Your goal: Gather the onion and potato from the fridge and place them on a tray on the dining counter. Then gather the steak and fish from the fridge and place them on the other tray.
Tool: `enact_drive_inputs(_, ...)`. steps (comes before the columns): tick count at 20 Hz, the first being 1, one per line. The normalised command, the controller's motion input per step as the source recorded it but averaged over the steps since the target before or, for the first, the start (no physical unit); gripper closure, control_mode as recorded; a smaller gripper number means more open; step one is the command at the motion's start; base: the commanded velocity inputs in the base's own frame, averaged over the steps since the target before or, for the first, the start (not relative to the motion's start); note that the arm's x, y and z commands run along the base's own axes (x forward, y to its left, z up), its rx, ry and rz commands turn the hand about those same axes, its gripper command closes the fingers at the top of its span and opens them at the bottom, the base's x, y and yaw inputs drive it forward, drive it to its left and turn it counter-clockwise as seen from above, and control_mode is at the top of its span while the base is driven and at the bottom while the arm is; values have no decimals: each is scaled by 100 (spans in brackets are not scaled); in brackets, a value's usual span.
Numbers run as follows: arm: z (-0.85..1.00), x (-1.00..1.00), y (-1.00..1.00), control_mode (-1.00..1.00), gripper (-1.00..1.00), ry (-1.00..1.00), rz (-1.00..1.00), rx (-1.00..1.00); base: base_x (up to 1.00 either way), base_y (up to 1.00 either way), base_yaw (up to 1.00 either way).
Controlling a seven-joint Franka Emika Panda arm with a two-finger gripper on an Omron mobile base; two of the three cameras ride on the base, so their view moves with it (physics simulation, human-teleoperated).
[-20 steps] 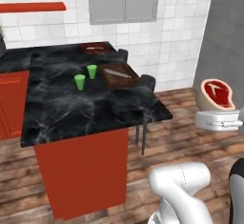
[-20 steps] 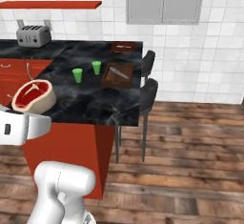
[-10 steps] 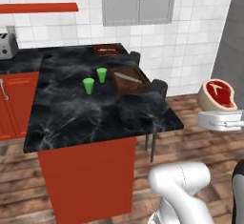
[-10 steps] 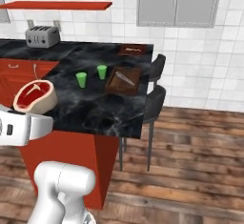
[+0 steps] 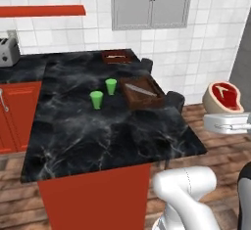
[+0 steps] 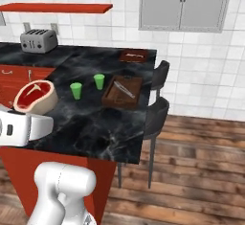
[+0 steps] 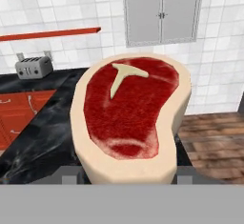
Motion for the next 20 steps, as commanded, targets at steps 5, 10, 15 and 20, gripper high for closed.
enact_drive_inputs(5, 0, 0, 0, 100, 100, 0, 0, 0, 41, -3, 6)
enact_drive_inputs(10, 0, 0, 0, 100, 100, 0, 0, 0, 26, -1, 4)
enact_drive_inputs(15, 0, 0, 0, 100, 100, 0, 0, 0, 25, 0, 1)
enact_drive_inputs(20, 0, 0, 0, 100, 100, 0, 0, 0, 33, 0, 0)
